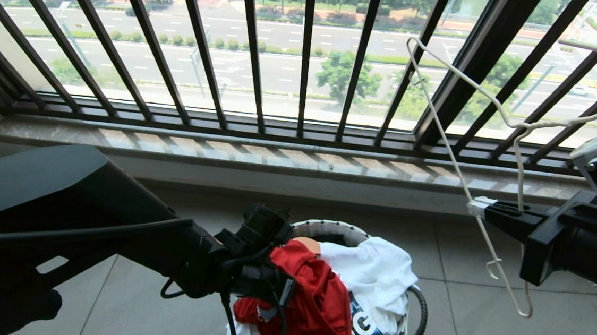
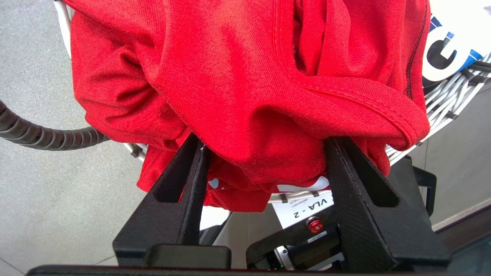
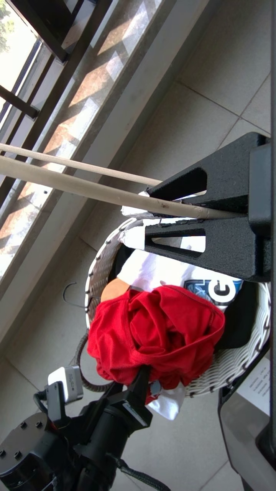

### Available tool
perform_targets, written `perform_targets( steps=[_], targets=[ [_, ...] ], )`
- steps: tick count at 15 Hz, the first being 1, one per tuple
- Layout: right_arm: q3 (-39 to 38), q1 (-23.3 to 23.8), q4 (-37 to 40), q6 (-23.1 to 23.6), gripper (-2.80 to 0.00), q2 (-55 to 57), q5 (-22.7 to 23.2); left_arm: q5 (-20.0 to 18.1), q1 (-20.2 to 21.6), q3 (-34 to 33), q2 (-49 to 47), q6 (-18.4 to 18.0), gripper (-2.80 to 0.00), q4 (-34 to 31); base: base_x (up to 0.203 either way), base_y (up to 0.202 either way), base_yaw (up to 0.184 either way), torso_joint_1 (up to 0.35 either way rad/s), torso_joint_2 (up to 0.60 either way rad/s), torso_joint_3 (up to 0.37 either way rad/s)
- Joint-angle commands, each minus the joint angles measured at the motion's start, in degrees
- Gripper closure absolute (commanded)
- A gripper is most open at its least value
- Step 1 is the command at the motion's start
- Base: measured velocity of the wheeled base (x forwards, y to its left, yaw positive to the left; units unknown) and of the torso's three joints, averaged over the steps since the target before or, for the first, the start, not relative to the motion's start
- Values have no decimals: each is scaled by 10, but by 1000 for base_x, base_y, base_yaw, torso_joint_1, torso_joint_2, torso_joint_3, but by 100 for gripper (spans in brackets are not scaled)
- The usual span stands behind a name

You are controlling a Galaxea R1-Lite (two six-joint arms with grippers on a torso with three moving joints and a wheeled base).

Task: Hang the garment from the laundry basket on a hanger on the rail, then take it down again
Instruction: Pick up clothes from the basket

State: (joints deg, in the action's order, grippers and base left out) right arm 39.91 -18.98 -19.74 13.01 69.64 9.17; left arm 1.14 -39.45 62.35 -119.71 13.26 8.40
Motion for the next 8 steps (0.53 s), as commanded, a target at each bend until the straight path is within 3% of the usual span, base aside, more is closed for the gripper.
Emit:
perform_targets(
  steps=[1, 5, 7, 8],
  targets=[
    [0, 0, -1, 1, 0, 1, 1, 13, 1, -7, 21, -3, 0, 0, 0, 0, 0, 0, 0, 0],
    [1, 0, -1, 1, 0, 0, 0, 58, 9, -34, 32, -91, 0, -9, 0, 0, 0, 0, 0, 0],
    [3, 0, -1, 1, 0, 1, 0, 89, 13, -38, 45, -126, 0, -56, 0, 0, 0, 0, 0, 0],
    [3, 0, -1, 1, 0, 1, 0, 99, 19, -34, 59, -143, 0, -109, 0, 0, 0, 0, 0, 0]
  ],
)
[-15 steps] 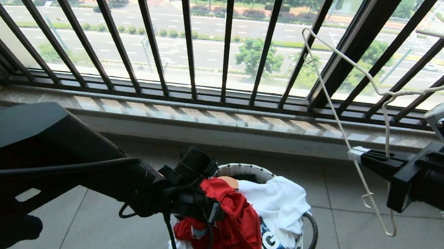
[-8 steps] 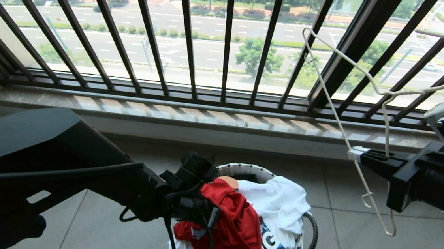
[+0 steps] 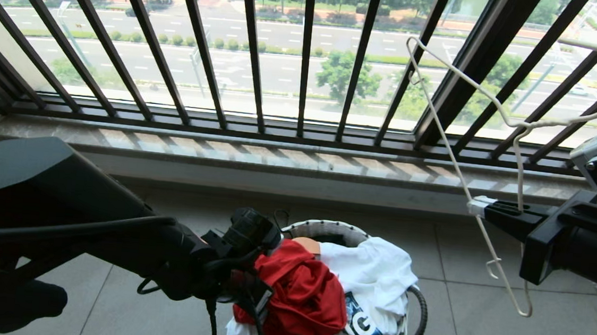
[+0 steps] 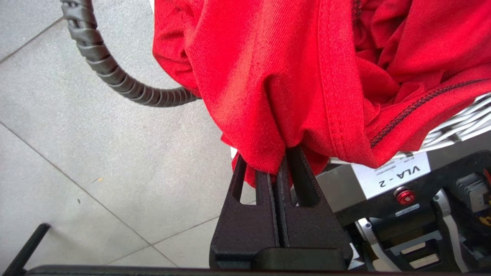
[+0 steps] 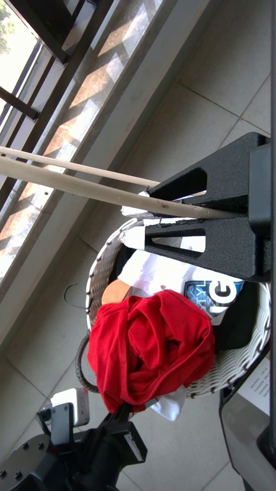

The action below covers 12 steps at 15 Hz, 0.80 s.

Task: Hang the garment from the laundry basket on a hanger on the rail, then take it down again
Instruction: Pick up clothes from the basket

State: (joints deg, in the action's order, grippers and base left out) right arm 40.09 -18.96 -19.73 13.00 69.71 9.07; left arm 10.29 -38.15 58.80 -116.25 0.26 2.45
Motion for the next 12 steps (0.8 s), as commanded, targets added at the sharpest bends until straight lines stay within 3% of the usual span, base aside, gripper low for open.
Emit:
perform_targets(
  steps=[1, 5, 12],
  targets=[
    [1, 0, -1, 0, 0, 0, 1, 11, 10, 10, 41, -23, 0, -102, 0, 0, 0, 0, 0, 0],
    [1, 1, -1, 1, 0, 1, 1, 12, 6, 48, 63, -43, 0, -285, 0, 0, 0, 0, 0, 0],
    [2, 4, -1, 1, 0, 1, 1, 11, -20, 54, -14, -28, 0, -258, 0, 0, 0, 0, 0, 0]
  ],
)
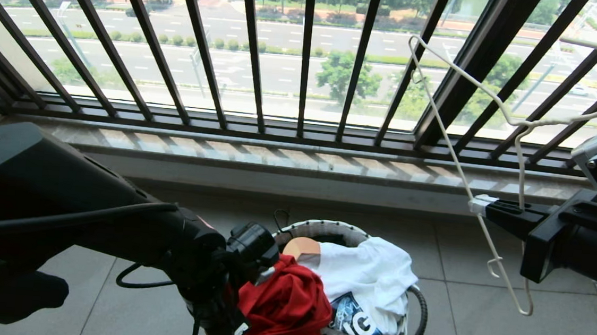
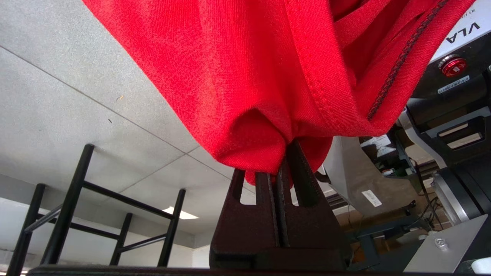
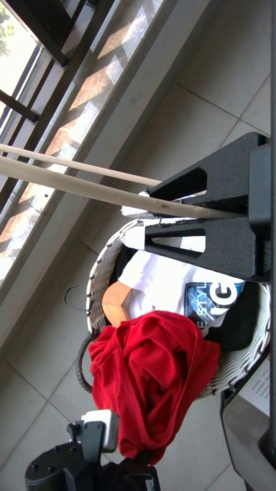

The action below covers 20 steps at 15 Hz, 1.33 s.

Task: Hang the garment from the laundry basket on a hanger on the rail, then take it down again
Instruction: Pick up clothes from the basket

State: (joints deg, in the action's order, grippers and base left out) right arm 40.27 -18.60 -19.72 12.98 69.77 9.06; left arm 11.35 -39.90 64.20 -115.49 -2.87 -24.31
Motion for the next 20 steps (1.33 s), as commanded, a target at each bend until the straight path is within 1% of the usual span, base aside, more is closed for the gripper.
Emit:
perform_targets(
  steps=[1, 2, 5, 8, 12, 14, 15, 16, 18, 20],
  targets=[
    [1, 2, -1, 1, 0, 0, 1, 1, -3, -1, -30, 6, 0, 28, 0, 0, 0, 0, 0, 0],
    [1, 3, -1, 1, 0, 0, 1, 2, -3, -2, -35, 8, -280, 38, 0, 0, 0, 0, 0, 0],
    [1, 3, -1, 1, 0, 1, 1, 2, -4, -11, -10, 6, -280, 33, 0, 0, 0, 0, 0, 0],
    [1, 3, -1, 1, 0, 6, 1, 1, -25, -37, 67, 3, -280, 28, 0, 0, 0, 0, 0, 0],
    [1, 4, -2, 1, 0, 6, 1, 0, -33, -36, 158, 4, -280, -2, 0, 0, 0, 0, 0, 0],
    [1, 4, -2, 2, 0, 6, 1, -1, -32, -29, 142, 9, -280, -1, 0, 0, 0, 0, 0, 0],
    [1, 4, -1, 1, 0, 6, 1, -1, -32, -25, 127, 19, -280, 0, 0, 0, 0, 0, 0, 0],
    [1, 4, -2, 1, 0, 6, 1, -3, -32, -20, 115, 34, 0, 14, 0, 0, 0, 0, 0, 0],
    [1, 4, -2, 2, 0, 7, 1, -9, -32, -20, 96, 54, 0, 67, 0, 0, 0, 0, 0, 0],
    [1, 4, -2, 2, 0, 8, 1, -8, -32, -20, 70, 71, 0, 103, 0, 0, 0, 0, 0, 0]
  ],
)
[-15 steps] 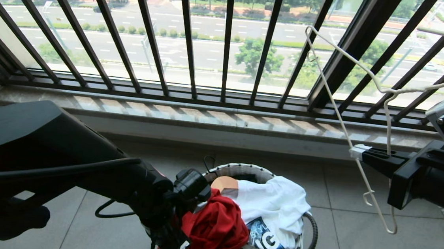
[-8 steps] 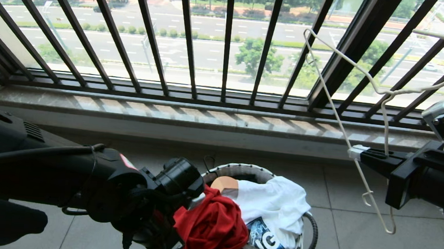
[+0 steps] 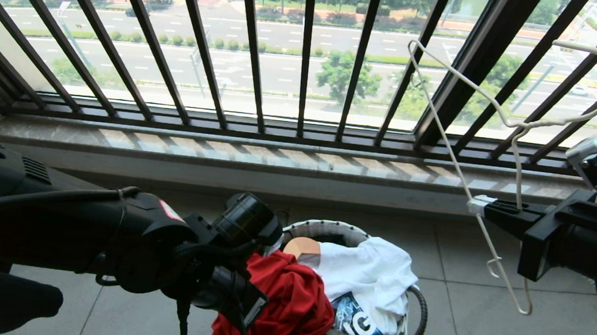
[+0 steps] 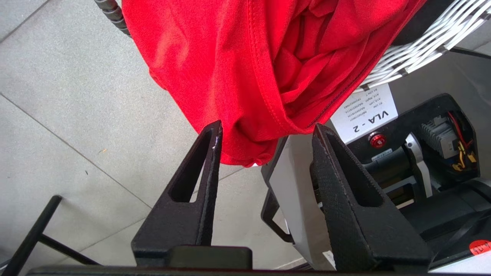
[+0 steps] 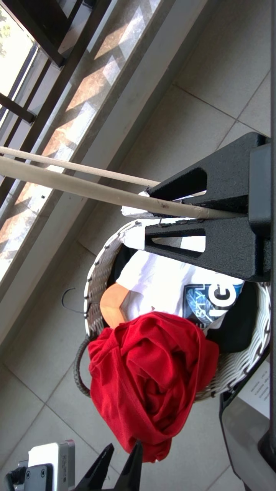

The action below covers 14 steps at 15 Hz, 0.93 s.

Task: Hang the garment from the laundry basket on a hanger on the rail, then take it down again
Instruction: Pick up clothes from the basket

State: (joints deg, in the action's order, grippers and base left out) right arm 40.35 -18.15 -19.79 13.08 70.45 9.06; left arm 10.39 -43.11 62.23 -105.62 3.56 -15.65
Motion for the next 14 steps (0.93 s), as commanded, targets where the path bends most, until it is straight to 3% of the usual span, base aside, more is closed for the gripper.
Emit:
perform_targets(
  steps=[1, 4, 8, 12, 14],
  targets=[
    [0, 0, -2, 1, 0, 1, 1, 4, 0, -1, -46, 15, 0, 44, 0, 0, 0, 0, 0, 0],
    [0, 0, -2, 1, 0, 1, 1, 36, 0, -15, -95, 25, 0, 124, 0, 0, 0, 0, 0, 0],
    [0, 0, -2, 2, 0, 1, 1, 53, 0, -15, -108, 28, 0, 144, 0, 0, 0, 0, 0, 0],
    [1, -1, -2, 2, 0, 1, 1, 76, -1, -42, -124, 29, 0, 283, 0, 0, 0, 0, 0, 0],
    [1, 0, -2, 2, 0, 1, 2, 81, -4, -52, -123, 29, 0, 323, 0, 0, 0, 0, 0, 0]
  ],
)
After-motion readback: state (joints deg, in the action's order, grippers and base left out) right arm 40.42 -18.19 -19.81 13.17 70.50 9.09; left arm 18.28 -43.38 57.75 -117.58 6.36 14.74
